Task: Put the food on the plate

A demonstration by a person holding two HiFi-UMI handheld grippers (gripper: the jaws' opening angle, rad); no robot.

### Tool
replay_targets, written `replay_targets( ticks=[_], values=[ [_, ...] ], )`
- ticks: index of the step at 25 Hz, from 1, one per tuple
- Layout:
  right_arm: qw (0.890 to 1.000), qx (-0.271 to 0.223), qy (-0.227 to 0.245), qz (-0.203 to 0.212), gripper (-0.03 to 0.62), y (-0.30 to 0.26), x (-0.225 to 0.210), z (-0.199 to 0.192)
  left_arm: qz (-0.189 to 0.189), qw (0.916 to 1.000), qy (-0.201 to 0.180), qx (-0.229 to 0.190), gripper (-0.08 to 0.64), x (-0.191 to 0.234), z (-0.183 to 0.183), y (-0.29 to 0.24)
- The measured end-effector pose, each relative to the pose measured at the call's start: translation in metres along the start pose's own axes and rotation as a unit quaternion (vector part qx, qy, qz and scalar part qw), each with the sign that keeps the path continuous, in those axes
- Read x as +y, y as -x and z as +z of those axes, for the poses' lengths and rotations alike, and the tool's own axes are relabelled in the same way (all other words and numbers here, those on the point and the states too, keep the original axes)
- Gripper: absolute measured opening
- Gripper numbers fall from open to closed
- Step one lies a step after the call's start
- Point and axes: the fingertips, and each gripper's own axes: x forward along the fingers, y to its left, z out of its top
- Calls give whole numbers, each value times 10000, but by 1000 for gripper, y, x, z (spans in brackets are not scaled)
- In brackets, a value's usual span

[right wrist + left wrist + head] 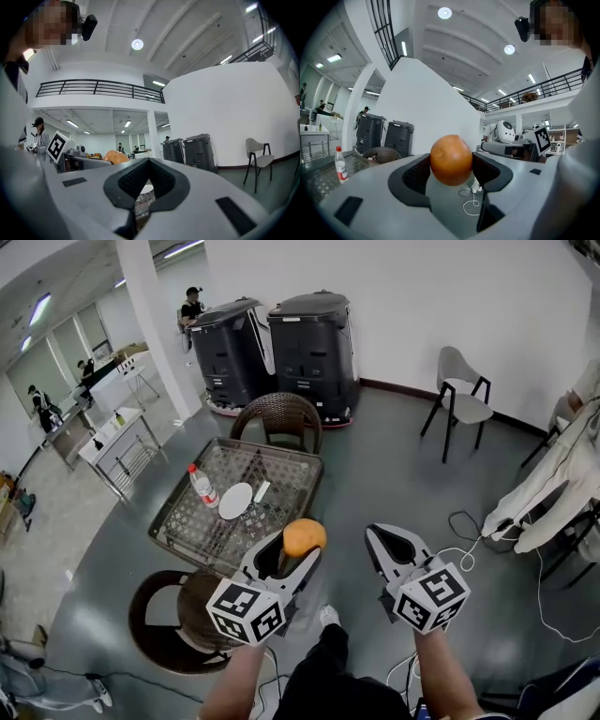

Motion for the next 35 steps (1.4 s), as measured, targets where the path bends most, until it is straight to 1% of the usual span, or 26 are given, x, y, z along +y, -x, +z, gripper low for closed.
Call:
replay_targets(
  ticks=[7, 10, 15, 21, 25, 28, 30, 32, 35],
  values=[
    [9997, 156, 183, 52, 3, -70, -56, 10, 9, 9999, 161, -45, 288, 57, 13, -69],
    [9995, 217, 215, 86, 3, -102, -80, 13, 26, 9998, 200, -28, 288, 83, 20, -98],
    [9996, 185, 182, 76, 3, -153, -124, 17, 37, 9998, 199, -5, 288, 120, 30, -146],
    [9998, 90, 173, 19, 3, -205, -155, 32, 19, 9999, 127, 28, 288, 157, 53, -183],
    [9998, 59, 156, 72, 3, -229, -170, 31, 35, 10000, 69, 7, 288, 175, 58, -201],
    [9997, 96, 129, 197, 3, -252, -178, 28, 160, 9998, 68, -22, 288, 193, 60, -212],
    [9993, 102, 107, 349, 3, -272, -185, 27, 297, 9995, 78, -51, 288, 206, 60, -220],
    [9982, 69, 119, 581, 3, -295, -189, 28, 490, 9987, 73, -120, 288, 220, 62, -226],
    [9942, 30, 163, 1062, 3, -336, -189, 31, 897, 9955, 37, -310, 288, 248, 73, -232]
  ],
)
